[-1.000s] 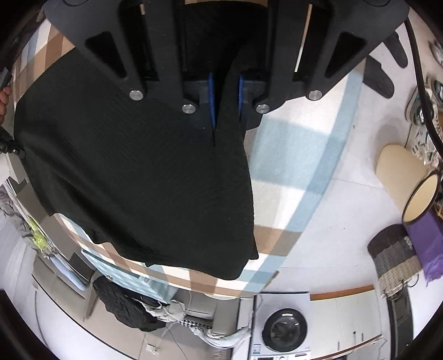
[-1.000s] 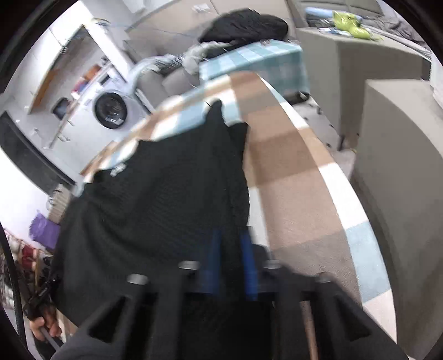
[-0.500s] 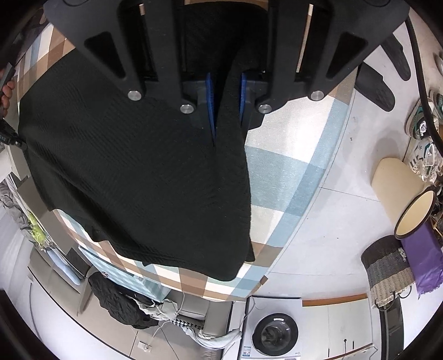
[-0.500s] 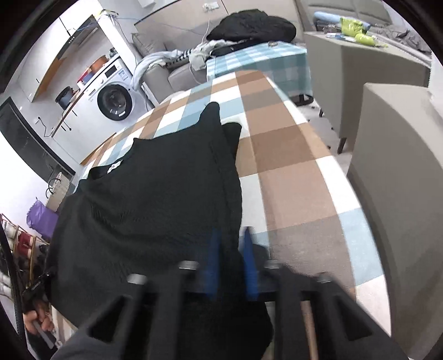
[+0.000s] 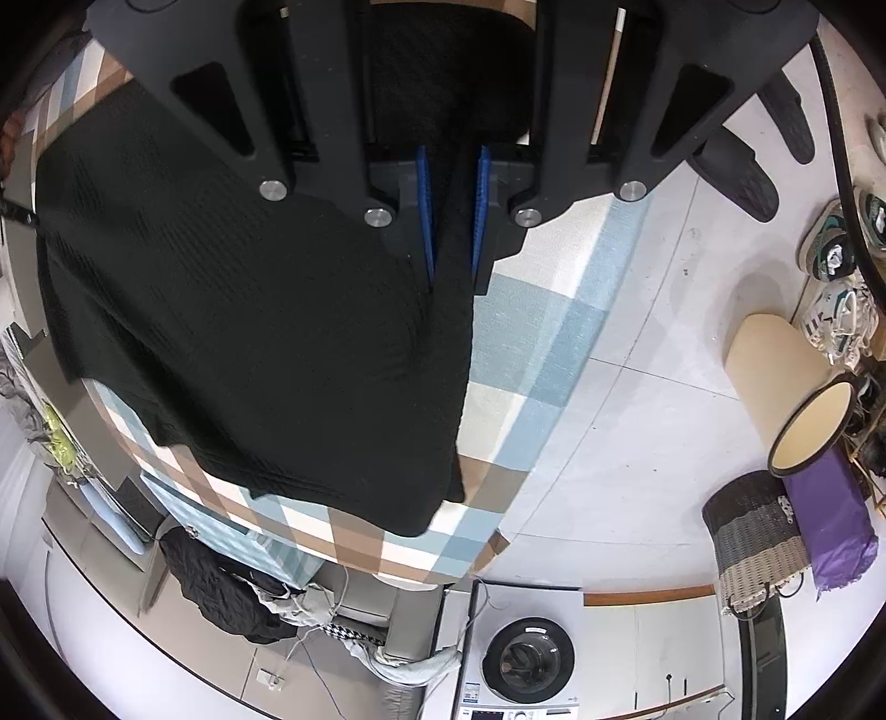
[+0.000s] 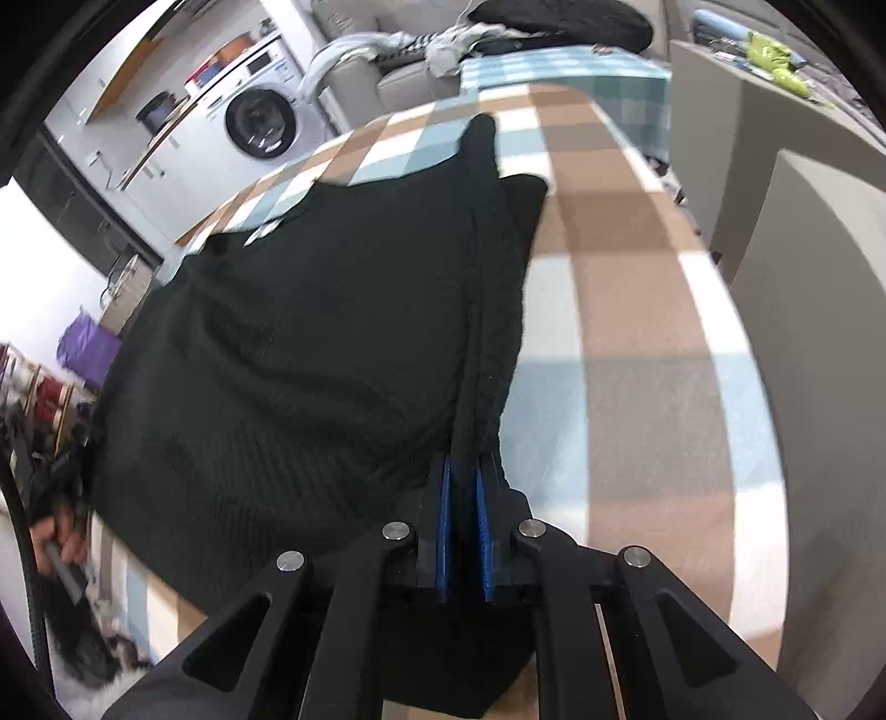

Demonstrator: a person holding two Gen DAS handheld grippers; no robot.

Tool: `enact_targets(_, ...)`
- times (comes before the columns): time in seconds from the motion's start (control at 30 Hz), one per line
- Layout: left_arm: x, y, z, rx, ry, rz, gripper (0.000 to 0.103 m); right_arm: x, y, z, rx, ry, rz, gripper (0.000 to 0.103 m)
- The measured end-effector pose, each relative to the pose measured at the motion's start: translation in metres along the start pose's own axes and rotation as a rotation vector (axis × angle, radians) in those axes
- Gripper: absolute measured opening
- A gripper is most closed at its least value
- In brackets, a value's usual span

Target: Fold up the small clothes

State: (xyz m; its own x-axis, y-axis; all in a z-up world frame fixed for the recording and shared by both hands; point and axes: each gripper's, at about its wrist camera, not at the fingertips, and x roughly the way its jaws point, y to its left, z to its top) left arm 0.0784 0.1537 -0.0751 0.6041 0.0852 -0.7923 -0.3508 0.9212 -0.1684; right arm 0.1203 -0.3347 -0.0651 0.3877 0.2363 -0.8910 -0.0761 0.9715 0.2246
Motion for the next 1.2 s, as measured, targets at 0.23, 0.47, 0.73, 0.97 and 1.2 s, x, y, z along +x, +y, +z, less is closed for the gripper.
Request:
enact_targets(0.23,0.002,-0.006,0.01,0.022,-0.008,0.023,0.012,-0.023,-0.003,0.015,0.007,-0.096,-0.032,0.051)
enact_targets(0.47,-0.005,-0.025,0.022,0.028,-0.043,-0.015,0.061,0.0,-0.008,0.101,0.079,-0.241,-0.143,0.053)
enact_targets(0.73,-0.003,-0.045,0.024,0.086,-0.04,-0.039,0.061,0.058,0.014,0.146,-0.059,-0.208,-0.25,0.022)
enact_targets(0.97,0.006,-0.036,0.023,0.051,-0.02,-0.051,0.061,0.014,-0.012,0.141,0.054,-0.413,-0.155,0.004)
enact_targets(1.2,0.007,-0.028,0.021,0.031,-0.013,-0.039,0.061,0.038,-0.033,0.147,0.168,-0.275,-0.177,0.016)
